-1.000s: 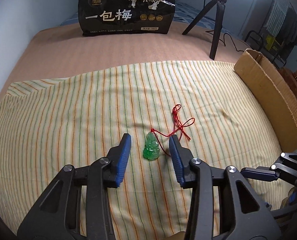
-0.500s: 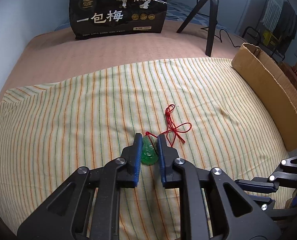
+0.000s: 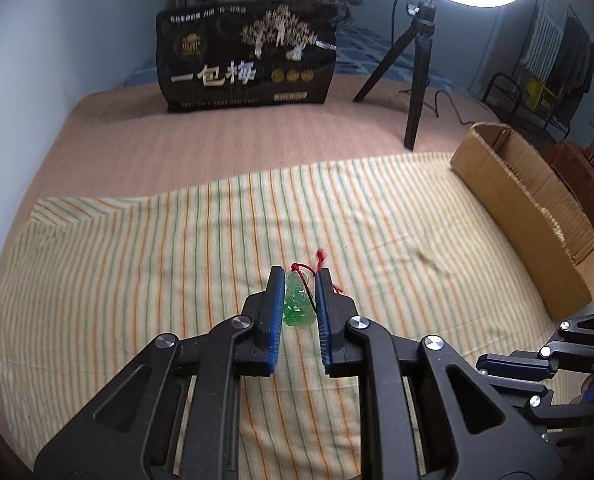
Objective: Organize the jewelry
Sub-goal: 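Carry the pendant and earring to the box and open both tools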
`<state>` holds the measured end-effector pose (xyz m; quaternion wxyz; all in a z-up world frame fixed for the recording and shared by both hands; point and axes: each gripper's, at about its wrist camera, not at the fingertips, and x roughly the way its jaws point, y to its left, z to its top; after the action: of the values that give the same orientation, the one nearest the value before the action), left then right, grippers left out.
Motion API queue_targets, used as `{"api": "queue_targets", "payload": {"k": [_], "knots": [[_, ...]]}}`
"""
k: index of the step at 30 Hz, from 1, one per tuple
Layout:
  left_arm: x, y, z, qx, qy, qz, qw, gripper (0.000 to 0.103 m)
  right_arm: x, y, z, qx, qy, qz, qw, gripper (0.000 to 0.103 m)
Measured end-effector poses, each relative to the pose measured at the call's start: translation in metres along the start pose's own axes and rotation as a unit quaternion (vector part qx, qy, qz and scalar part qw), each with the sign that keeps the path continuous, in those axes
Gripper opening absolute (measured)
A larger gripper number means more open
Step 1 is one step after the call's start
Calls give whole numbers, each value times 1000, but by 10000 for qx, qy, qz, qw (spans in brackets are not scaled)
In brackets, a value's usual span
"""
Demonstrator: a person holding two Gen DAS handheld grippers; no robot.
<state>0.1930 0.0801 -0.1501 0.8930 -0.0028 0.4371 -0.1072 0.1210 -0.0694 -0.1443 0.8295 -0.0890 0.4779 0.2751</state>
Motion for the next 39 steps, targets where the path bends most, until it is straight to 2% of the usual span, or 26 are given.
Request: {"api": "queue_targets", "payload": {"k": [10, 19, 27, 32, 39], "knots": [[-40, -26, 18, 39, -370, -83, 9993, 14, -42, -11, 3, 139, -353, -29, 9993, 8], [-68, -69, 34, 138, -663, -284, 9973, 14, -85, -48, -1, 404, -683, -153, 9967, 8], [-75, -107, 44, 197, -768, -485, 9957, 14, -117, -85, -7, 679, -899, -323, 9931, 8], [-75, -130, 49, 235, -779, -627, 9947, 14, -126, -103, -11, 808, -930, -422, 9915, 8], [-73, -170, 54, 457, -806, -760, 9928, 14, -138, -148, -15, 1143, -926, -584, 9874, 8]]}}
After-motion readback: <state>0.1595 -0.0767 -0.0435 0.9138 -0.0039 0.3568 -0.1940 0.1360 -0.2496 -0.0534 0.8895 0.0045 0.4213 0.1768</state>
